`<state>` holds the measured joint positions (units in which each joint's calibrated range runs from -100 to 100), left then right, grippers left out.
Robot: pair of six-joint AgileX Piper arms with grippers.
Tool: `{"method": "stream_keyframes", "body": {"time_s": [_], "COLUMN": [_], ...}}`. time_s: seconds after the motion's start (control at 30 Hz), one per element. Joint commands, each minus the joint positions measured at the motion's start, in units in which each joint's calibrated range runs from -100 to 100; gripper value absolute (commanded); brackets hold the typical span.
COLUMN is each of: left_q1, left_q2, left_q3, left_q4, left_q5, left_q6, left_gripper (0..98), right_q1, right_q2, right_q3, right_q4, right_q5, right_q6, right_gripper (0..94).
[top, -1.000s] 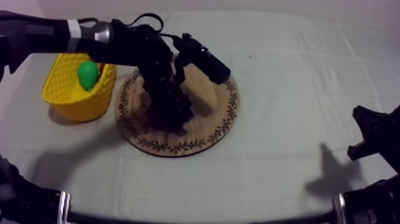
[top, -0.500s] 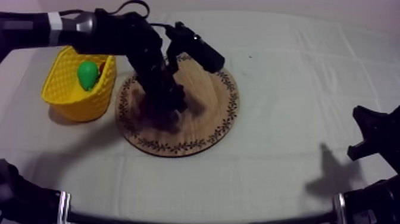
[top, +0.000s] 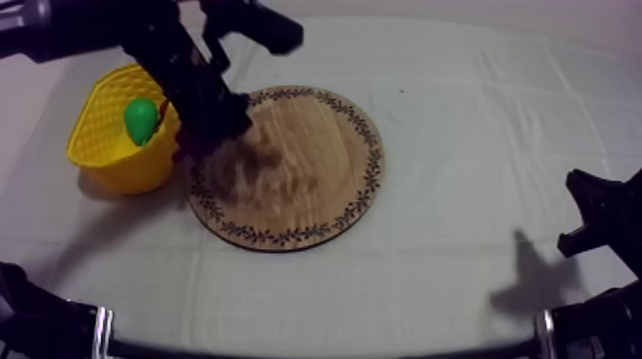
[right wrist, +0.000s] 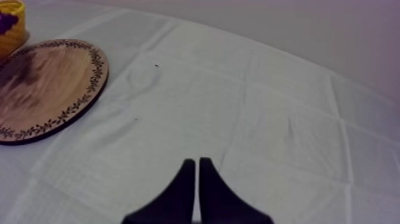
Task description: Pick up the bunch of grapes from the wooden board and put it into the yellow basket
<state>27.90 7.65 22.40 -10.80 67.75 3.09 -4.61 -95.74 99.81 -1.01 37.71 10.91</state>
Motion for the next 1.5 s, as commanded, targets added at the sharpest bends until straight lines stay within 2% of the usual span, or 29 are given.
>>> {"method": "stream_keyframes", "body": {"time_s": [0.0,0.27,0.4,0.6,0.93,1.03,1.13,1.23,1.33,1.47], "left_q1": [-2.4,-11.0,-14.4,-18.0,-21.6,-22.1,-22.5,-22.6,-22.4,-22.2], "left_q2": [-2.3,-4.4,-3.0,1.7,6.2,6.2,5.7,4.9,3.6,1.1], "left_q3": [-0.9,-4.1,-3.2,0.3,2.3,2.3,2.4,2.7,3.4,5.0], "left_q4": [0.14,-0.06,-0.57,-1.56,-1.45,-1.57,-1.64,-1.86,-2.41,-2.96], "left_q5": [0.5,0.8,-1.1,-5.6,-10.0,-10.3,-10.4,-10.5,-10.6,-11.0], "left_q6": [0.1,-0.4,-0.6,0.6,-0.1,-0.1,0.3,1.0,2.0,2.7], "left_gripper": [52.9,54.1,54.1,53.8,54.0,61.9,78.0,89.2,93.7,95.0], "right_q1": [0.0,0.0,0.0,0.0,0.0,0.0,0.0,0.0,0.0,0.0], "right_q2": [0.0,0.0,0.0,0.0,0.0,0.0,0.0,0.0,0.0,0.0], "right_q3": [0.0,0.0,0.0,0.0,0.0,0.0,0.0,0.0,0.0,0.0], "right_q4": [0.0,0.0,0.0,0.0,0.0,0.0,0.0,0.0,0.0,0.0], "right_q5": [0.1,0.1,0.1,0.1,0.1,0.1,0.1,0.1,0.1,0.1], "right_q6": [0.0,0.0,0.0,0.0,0.0,0.0,0.0,0.0,0.0,0.0], "right_gripper": [0.4,0.4,0.4,0.4,0.4,0.4,0.4,0.4,0.4,0.4]}}
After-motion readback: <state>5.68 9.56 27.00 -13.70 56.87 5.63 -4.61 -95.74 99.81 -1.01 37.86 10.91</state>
